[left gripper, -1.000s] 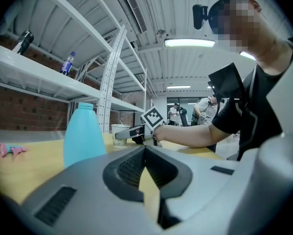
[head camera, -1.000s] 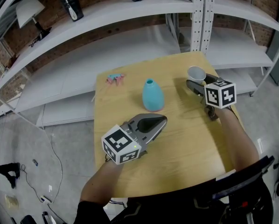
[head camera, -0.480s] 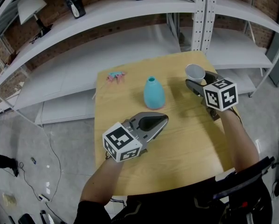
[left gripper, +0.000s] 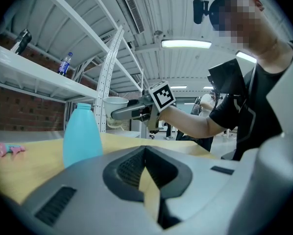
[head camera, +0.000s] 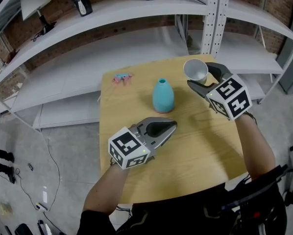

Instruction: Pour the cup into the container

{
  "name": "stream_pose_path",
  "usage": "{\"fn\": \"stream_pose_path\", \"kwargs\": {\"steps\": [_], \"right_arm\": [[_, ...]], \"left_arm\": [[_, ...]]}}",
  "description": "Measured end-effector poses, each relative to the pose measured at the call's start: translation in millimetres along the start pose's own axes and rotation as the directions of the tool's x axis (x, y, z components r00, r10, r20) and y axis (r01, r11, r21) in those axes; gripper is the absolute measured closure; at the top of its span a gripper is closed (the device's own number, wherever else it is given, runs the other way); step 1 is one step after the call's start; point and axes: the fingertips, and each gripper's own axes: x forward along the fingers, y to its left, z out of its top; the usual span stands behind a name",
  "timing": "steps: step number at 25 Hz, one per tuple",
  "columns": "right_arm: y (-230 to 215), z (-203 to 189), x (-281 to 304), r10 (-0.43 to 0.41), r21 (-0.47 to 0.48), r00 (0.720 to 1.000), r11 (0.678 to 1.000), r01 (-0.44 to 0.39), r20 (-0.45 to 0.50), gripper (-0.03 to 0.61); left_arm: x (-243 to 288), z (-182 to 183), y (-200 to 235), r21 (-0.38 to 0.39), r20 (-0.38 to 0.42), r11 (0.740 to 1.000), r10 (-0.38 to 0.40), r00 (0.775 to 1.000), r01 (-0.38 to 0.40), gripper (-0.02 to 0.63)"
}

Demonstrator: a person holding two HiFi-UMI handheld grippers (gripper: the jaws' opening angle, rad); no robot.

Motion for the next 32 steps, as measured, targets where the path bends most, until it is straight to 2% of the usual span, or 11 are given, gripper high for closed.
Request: {"fn": "stream_pose_path", "kwargs": {"steps": [6,13,18,24,32], "right_arm": [[13.1,18.9,3.9,-0.023,-0.163,0.999,0.986,0.016,-0.038,0.279],[24.3,37.1,9.8,-0.066,-0.338,0.995,0.940,0.039,-0.071,0.279],[31.0,44.7,12.6,-0.084,-0.390,0.993,0.919,0.046,-0.081,0.279],[34.2,47.3,18.7,-0.135,-0.494,0.985,0.867,0.066,-0.105,0.279],[38.7,49.3,26.7,-0.154,-0.550,0.981,0.833,0.065,-0.117,0.279]], "left_arm": [[-2.1,-1.3,-3.4,0.002,0.000,1.000,-0.010,1.000,0.010,0.612],[-3.3,0.0,-7.4,0.002,0.002,1.000,-0.022,1.000,0.022,0.612],[-6.4,-0.8,-10.4,0.003,0.000,0.999,-0.032,0.999,0.032,0.612],[-7.7,-1.2,-11.8,0.003,0.001,0.999,-0.036,0.999,0.036,0.612],[-8.5,-2.3,-13.5,0.004,-0.001,0.999,-0.048,0.999,0.048,0.612]]}}
